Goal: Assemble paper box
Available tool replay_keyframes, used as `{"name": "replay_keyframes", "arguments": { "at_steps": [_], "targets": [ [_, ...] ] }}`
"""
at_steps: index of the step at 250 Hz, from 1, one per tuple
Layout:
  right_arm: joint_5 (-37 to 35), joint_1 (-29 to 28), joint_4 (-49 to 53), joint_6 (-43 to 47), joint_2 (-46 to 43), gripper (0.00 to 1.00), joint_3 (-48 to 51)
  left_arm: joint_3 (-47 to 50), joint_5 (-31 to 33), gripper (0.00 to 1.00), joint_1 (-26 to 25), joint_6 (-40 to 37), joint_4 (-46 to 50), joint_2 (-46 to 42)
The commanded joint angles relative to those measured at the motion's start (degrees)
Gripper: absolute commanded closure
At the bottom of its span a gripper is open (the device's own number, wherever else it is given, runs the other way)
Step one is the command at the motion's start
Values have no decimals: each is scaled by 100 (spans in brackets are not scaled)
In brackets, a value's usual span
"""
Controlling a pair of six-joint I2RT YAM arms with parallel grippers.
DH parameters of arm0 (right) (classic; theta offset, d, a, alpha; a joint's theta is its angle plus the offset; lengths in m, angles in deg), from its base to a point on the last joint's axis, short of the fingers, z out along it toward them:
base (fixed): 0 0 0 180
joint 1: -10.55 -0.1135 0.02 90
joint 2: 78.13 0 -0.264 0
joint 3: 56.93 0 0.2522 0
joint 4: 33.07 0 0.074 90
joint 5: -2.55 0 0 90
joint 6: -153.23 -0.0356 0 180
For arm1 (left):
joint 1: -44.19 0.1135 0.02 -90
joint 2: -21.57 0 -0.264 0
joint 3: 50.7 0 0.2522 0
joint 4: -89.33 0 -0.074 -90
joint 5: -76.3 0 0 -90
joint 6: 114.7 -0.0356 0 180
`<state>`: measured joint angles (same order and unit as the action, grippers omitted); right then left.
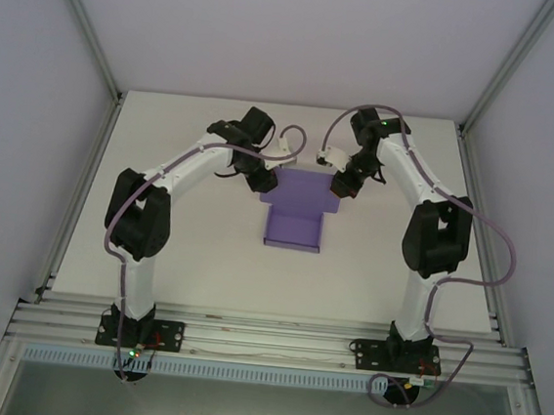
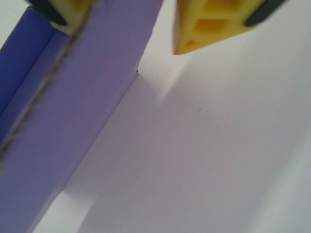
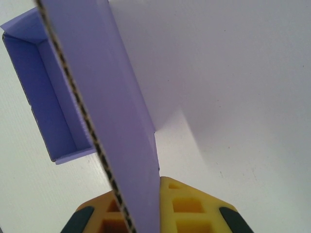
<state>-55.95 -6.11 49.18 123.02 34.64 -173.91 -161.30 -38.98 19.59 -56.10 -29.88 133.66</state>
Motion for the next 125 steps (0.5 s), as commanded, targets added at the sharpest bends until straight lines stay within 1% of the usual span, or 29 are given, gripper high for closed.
{"name": "replay_keyframes", "arguments": {
  "at_steps": [1, 25, 56, 76, 101, 117, 125],
  "targets": [
    [-37, 32, -65, -81, -209, 95, 87, 95, 170, 81, 34, -40, 190, -235],
    [-33, 32, -197, -147, -271, 96, 153, 121, 207, 82, 34, -17, 202, -241],
    [-141, 31, -476, -514, -348, 100, 250, 139, 307, 100, 34, 204, 86, -243],
    [-297, 14, -727, -1023, -443, 100, 303, 133, 435, 100, 26, 467, -37, -420],
    [-702, -45, -1272, -1770, -671, 100, 542, 224, 696, 100, 17, 1004, -400, -514],
    [-1038, -88, -1755, -2477, -836, 100, 733, 269, 969, 100, -17, 1467, -621, -577],
    [-1218, -117, -1982, -2997, -908, 100, 782, 313, 1100, 100, -42, 1731, -776, -622]
  ]
}}
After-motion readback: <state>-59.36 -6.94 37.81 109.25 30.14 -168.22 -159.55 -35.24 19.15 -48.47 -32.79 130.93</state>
